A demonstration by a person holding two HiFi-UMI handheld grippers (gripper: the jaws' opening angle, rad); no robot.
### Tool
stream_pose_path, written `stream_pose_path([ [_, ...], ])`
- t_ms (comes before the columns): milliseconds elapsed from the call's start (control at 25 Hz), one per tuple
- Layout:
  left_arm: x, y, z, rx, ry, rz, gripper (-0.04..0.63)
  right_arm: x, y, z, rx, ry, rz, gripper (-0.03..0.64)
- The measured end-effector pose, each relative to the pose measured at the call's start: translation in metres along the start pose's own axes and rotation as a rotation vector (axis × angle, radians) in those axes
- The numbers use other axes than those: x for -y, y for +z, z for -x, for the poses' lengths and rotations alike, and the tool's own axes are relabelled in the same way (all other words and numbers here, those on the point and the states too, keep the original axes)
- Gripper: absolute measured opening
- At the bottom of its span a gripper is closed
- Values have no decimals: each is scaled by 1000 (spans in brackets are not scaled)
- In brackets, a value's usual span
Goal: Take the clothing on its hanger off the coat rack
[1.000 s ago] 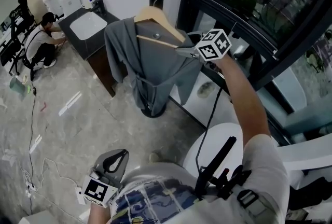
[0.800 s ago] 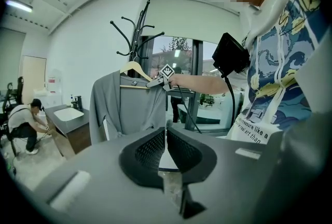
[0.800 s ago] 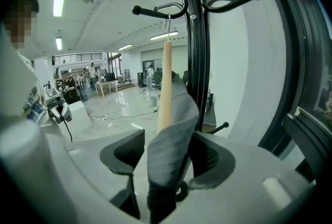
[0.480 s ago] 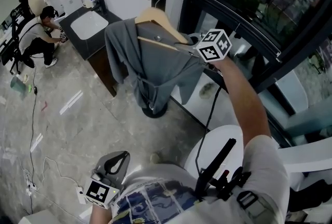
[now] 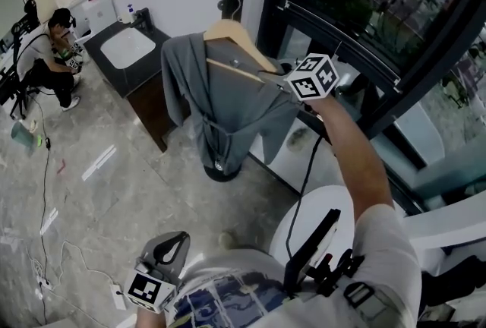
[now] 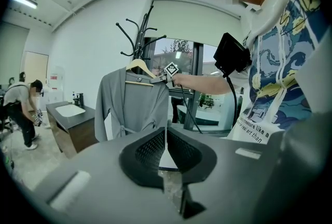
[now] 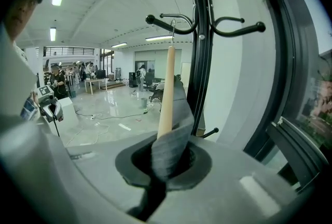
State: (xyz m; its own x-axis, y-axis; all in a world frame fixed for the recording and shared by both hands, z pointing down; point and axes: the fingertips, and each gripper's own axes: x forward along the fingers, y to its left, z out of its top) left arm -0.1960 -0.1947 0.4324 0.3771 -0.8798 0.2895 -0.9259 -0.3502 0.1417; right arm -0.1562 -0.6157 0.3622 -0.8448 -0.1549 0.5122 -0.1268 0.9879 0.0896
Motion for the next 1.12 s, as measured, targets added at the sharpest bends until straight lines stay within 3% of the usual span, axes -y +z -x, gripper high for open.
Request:
stream_pose_path([
  [560,11,-18,55,47,0,-4,18,-59,39,65,39,-88,81,8],
  [1120,44,-41,135,50,-27,-48,18,-205,17,100,22,-58,127,8],
])
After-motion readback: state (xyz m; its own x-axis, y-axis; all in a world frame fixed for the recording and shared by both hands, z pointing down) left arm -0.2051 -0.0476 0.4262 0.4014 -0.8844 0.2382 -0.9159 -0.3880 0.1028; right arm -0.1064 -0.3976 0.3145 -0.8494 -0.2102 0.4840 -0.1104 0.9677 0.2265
